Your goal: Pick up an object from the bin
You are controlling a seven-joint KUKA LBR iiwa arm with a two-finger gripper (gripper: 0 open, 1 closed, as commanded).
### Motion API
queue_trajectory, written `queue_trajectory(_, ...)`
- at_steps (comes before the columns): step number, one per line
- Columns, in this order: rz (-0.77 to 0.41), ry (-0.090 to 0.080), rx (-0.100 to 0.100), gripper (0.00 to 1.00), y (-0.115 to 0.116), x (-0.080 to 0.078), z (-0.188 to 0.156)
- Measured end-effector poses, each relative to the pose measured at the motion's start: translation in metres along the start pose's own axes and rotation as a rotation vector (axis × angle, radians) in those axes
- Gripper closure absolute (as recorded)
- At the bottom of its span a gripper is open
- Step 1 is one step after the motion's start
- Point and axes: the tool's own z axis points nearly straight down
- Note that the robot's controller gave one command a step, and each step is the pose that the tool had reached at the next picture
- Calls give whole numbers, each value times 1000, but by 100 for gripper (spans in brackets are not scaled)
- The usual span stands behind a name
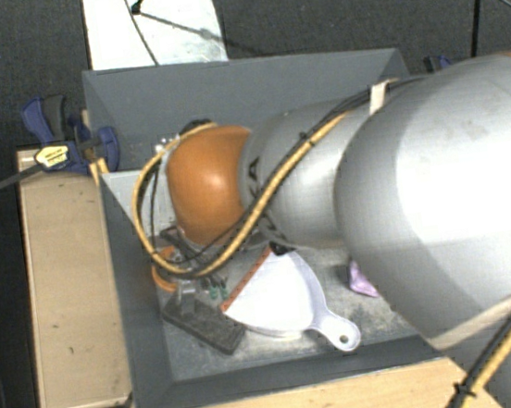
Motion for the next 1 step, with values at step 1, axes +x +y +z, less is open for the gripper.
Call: queue_trajectory(1,1,0,0,100,0,0,0)
